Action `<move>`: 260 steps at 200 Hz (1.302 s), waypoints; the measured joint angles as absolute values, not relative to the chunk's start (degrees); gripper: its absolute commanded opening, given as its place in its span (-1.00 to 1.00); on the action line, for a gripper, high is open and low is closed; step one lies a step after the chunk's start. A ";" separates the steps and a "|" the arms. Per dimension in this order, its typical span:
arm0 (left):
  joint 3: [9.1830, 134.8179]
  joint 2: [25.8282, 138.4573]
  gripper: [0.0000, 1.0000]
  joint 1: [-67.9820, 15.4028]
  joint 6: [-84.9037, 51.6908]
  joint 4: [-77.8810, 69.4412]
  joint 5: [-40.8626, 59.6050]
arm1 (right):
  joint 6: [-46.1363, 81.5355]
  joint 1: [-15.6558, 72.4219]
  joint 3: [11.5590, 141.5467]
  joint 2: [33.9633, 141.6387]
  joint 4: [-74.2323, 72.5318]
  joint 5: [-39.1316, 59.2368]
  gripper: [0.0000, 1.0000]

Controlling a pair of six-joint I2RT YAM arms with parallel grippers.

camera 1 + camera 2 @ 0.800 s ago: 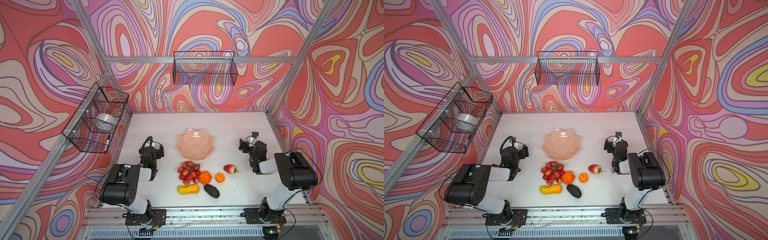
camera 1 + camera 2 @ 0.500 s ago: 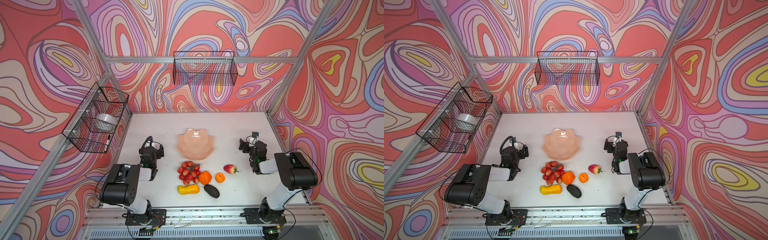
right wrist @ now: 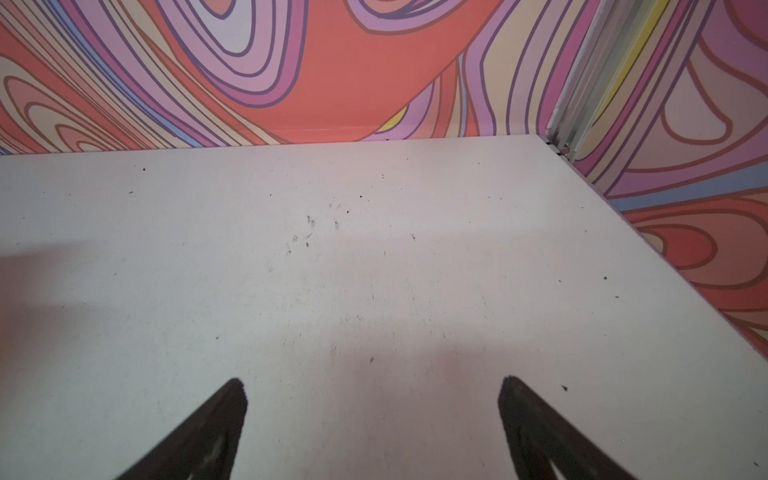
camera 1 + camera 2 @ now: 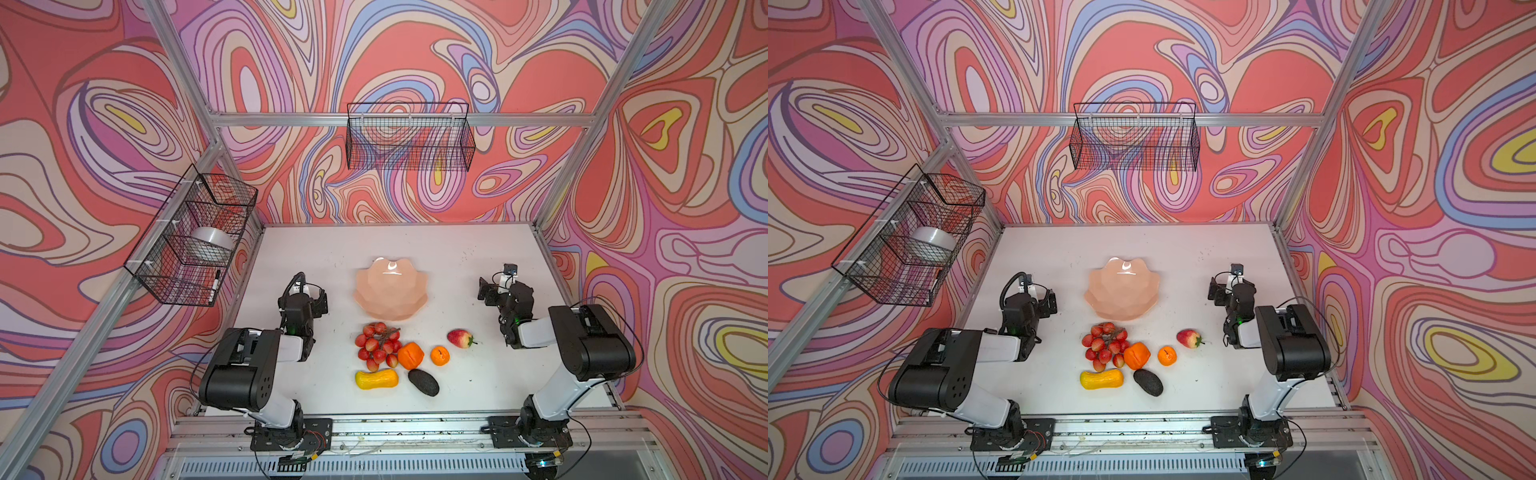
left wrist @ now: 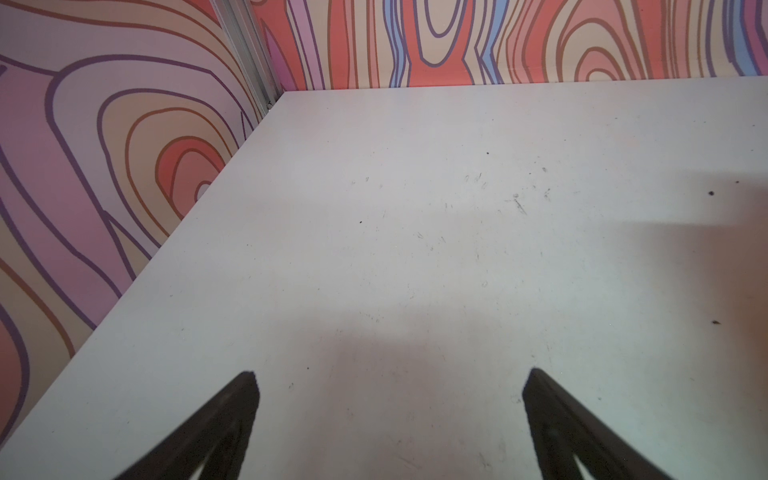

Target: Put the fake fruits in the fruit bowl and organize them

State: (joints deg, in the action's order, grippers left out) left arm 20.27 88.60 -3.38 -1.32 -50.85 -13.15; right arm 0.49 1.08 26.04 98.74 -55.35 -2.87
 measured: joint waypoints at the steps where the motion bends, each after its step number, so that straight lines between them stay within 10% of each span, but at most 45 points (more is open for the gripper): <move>1: 20.27 88.60 1.00 -3.38 -1.32 -50.85 -13.15 | 0.49 1.08 26.04 98.74 -55.35 -2.87 0.97; 97: 21.43 85.21 0.99 -3.38 -1.85 -45.19 -14.44 | 0.56 1.08 26.28 98.04 -53.69 -3.62 0.92; 184: 36.23 45.98 1.00 -3.38 -13.87 -5.41 -16.12 | 21.78 0.21 48.64 71.35 -3.36 6.48 0.84; 260: 34.76 46.68 1.00 -3.38 -15.29 0.58 -14.87 | 32.84 11.57 42.15 62.08 34.48 9.85 0.74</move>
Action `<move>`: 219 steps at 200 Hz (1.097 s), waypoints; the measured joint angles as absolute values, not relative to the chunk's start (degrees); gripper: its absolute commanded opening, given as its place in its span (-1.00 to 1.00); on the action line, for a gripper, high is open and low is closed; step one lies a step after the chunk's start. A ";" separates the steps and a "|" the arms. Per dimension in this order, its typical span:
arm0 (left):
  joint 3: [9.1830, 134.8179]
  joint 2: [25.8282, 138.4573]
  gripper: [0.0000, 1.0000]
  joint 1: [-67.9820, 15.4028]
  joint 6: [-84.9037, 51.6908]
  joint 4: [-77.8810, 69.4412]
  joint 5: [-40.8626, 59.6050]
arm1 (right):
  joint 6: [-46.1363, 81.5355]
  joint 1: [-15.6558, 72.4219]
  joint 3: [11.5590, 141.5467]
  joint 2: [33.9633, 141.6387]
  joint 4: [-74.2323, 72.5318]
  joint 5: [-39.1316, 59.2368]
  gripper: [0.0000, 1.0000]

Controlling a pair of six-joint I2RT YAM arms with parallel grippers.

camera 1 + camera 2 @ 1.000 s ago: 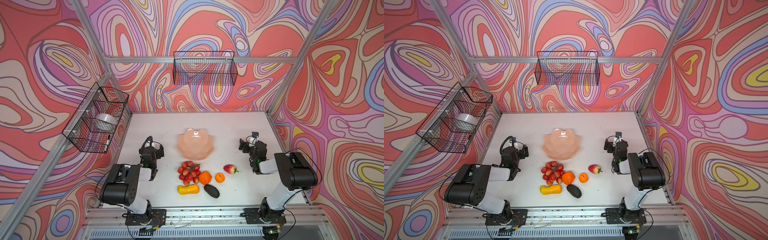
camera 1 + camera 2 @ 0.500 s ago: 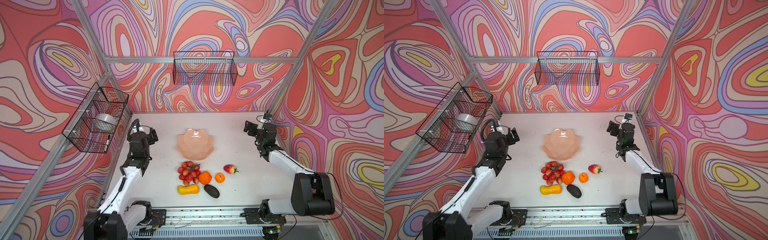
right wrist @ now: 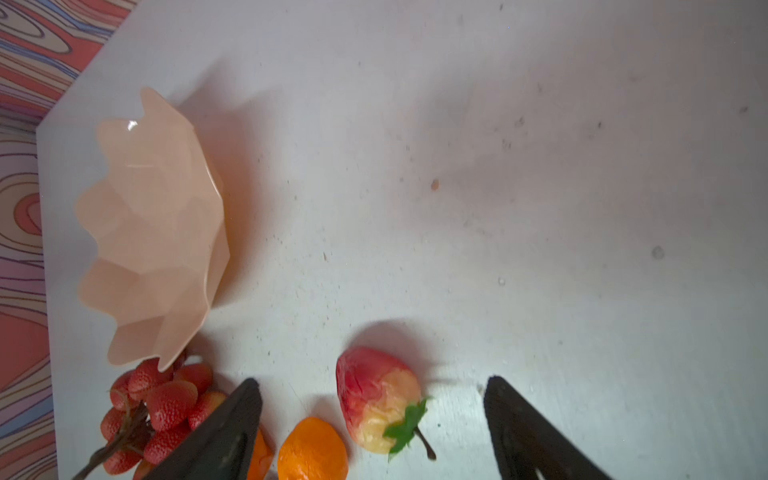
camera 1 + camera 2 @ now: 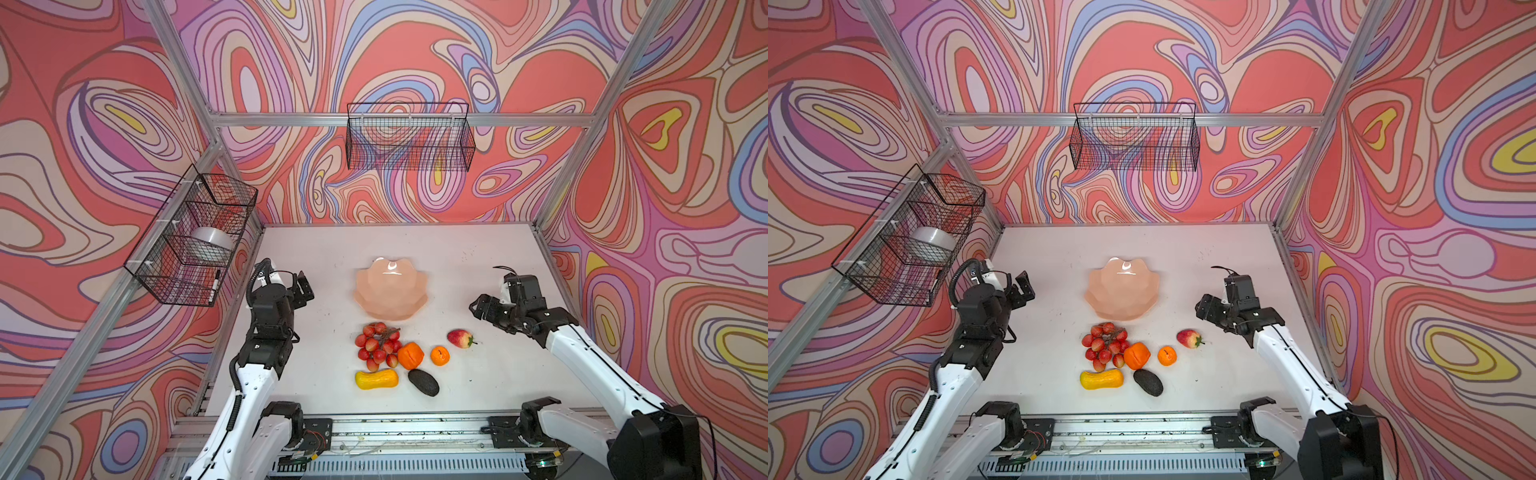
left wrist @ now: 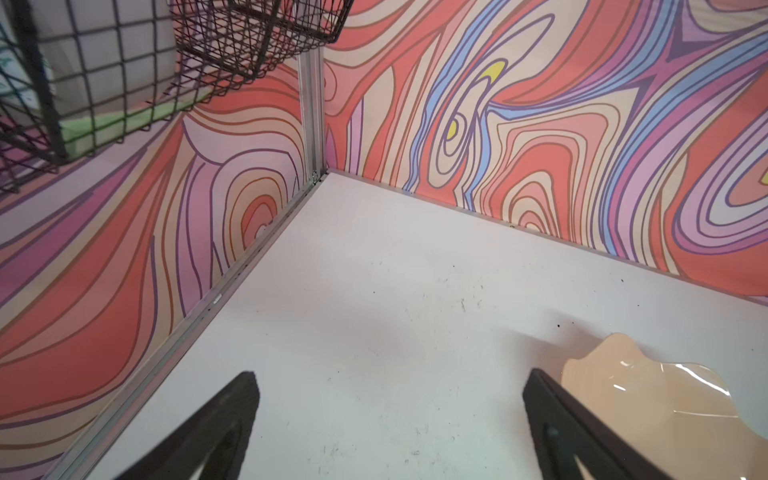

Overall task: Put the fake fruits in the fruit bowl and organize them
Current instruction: 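Reach the right gripper to the red-yellow strawberry and grasp it, then carry the strawberry into the peach bowl and open the right gripper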

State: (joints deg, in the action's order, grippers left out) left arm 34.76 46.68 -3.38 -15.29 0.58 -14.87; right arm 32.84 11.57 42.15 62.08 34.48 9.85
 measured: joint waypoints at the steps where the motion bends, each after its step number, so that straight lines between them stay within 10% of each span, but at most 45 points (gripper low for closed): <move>1: 34.76 46.74 1.00 -3.38 -15.29 0.58 -14.79 | 33.01 11.88 41.98 61.89 34.72 9.82 0.74; 113: 34.79 48.25 1.00 -3.38 -15.90 0.62 -11.09 | 46.65 22.22 35.09 69.54 29.34 6.81 0.66; 219: 34.83 48.27 1.00 -3.38 -16.58 1.08 -10.87 | 52.99 22.61 30.96 67.00 23.44 3.44 -0.11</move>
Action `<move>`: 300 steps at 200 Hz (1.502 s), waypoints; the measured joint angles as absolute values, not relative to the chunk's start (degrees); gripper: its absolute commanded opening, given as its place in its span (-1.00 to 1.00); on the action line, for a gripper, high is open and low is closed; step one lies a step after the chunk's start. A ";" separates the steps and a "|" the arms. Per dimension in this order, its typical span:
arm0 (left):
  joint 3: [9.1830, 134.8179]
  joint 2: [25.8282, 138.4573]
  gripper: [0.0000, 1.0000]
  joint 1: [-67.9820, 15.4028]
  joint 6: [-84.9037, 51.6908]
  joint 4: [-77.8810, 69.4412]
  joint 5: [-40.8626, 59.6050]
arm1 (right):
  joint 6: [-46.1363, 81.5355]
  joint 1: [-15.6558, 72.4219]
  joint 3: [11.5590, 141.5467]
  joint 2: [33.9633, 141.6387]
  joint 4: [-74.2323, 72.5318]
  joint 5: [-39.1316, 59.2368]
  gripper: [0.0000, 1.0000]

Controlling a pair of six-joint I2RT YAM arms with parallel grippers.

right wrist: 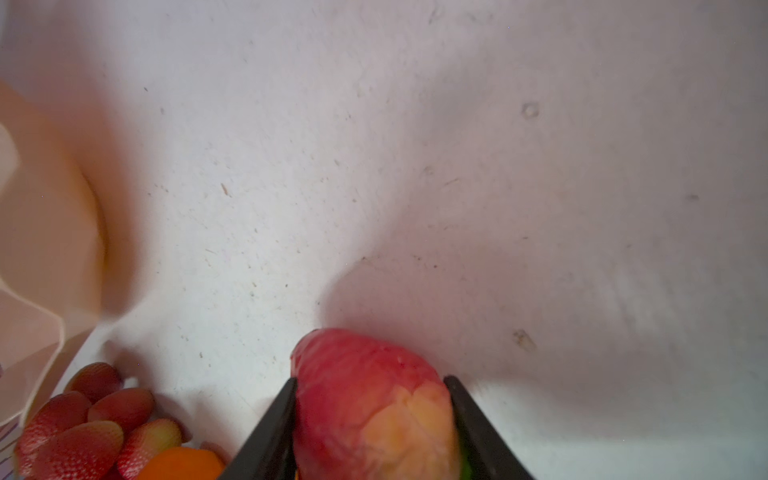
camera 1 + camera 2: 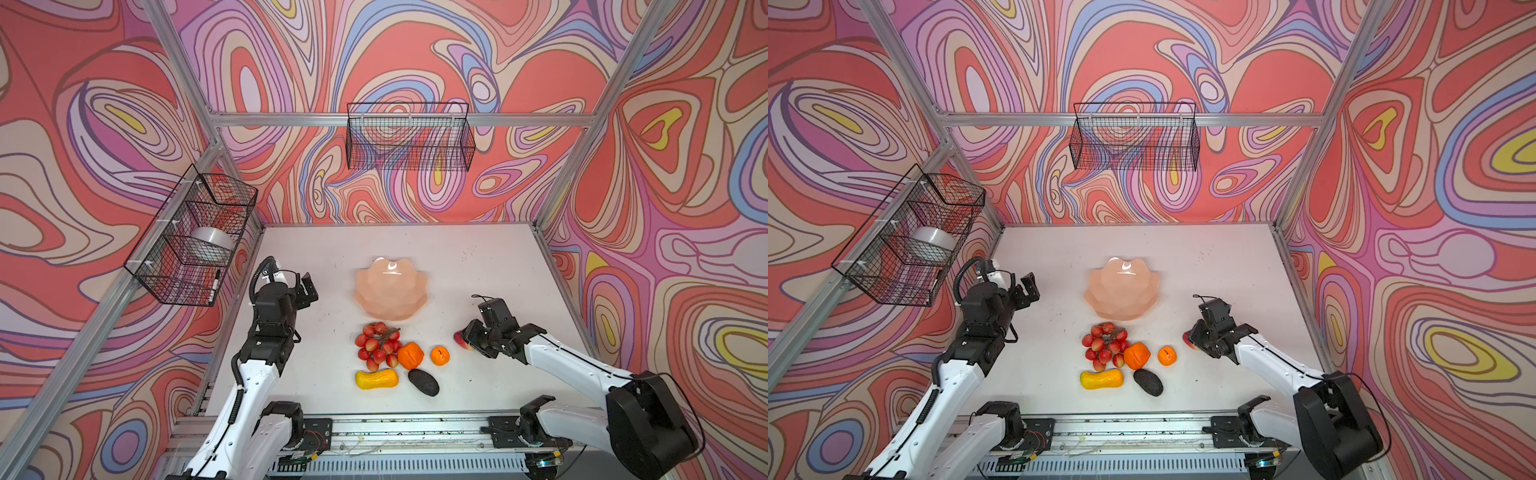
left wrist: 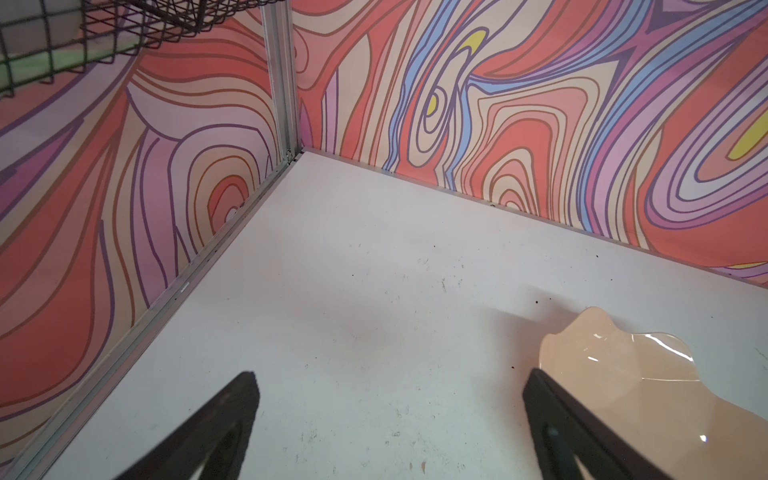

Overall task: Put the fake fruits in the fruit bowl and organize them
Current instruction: 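Carry the strawberry into the peach bowl and open the right gripper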

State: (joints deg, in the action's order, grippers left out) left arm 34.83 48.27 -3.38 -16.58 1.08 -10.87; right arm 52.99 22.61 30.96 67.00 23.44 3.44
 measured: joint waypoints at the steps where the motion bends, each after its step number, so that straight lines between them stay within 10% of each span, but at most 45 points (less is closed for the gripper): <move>1: 34.83 48.27 1.00 -3.38 -16.58 1.08 -10.87 | 52.95 22.61 31.07 66.83 23.64 3.36 -0.11; 59: 34.85 48.51 1.00 -3.38 -16.82 1.13 -10.90 | 49.06 24.12 50.43 68.23 26.50 -1.78 -0.27; 211: 34.94 48.40 1.00 -3.38 -16.82 1.83 -10.92 | 34.70 37.43 100.79 127.68 25.54 -3.49 -0.26; 300: 34.96 48.36 1.00 -3.38 -17.26 1.93 -10.94 | 33.45 37.43 104.62 131.50 27.79 -2.81 0.38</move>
